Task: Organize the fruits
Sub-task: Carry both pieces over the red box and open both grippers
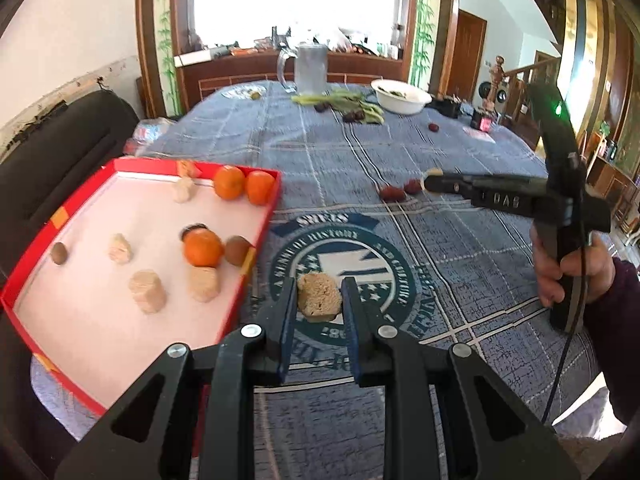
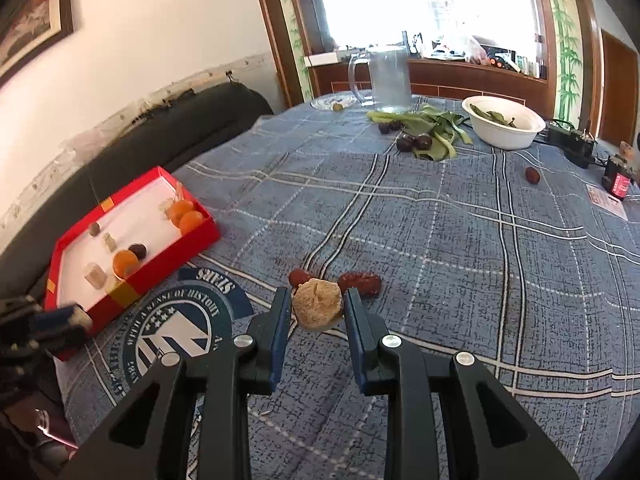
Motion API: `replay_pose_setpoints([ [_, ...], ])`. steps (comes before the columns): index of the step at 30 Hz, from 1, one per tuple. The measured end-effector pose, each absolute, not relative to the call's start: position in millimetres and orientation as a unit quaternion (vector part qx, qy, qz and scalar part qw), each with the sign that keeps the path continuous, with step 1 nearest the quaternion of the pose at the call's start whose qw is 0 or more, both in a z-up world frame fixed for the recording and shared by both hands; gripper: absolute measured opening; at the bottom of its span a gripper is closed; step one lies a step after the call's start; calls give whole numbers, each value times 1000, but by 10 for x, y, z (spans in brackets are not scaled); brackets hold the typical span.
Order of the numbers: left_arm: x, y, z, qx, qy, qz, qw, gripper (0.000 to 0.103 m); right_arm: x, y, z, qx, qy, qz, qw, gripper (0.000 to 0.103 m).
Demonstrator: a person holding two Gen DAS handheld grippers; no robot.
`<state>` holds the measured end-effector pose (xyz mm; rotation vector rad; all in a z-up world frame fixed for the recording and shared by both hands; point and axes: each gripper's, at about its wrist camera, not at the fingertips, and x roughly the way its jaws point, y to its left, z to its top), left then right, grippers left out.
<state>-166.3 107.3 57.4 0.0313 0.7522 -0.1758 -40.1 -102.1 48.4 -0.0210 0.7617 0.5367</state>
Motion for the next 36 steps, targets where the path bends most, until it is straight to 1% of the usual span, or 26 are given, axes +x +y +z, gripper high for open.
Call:
replay_pose_setpoints([
  [8, -1747, 1536, 738, 2, 342, -29, 939, 24, -639, -454, 583, 14, 374, 329, 867, 26],
  [15, -1835, 1958, 662, -10, 337, 39, 941, 24, -792, 155, 647, 50, 373, 387, 842, 26],
  [24, -1810, 2251, 491, -38, 350, 80, 933, 24, -1084, 658, 560, 14, 378, 435, 817, 26],
  [33, -1758, 2274, 459, -44, 351, 97, 930, 24, -1174, 784, 478, -13, 386, 446, 807, 27],
  [35, -1739, 2291, 482, -54, 346, 102, 931, 27, -1153, 745, 489, -2, 388, 447, 806, 29],
  [36, -1728, 2303, 494, -61, 344, 106, 931, 38, -1141, 720, 498, 3, 388, 445, 807, 30],
])
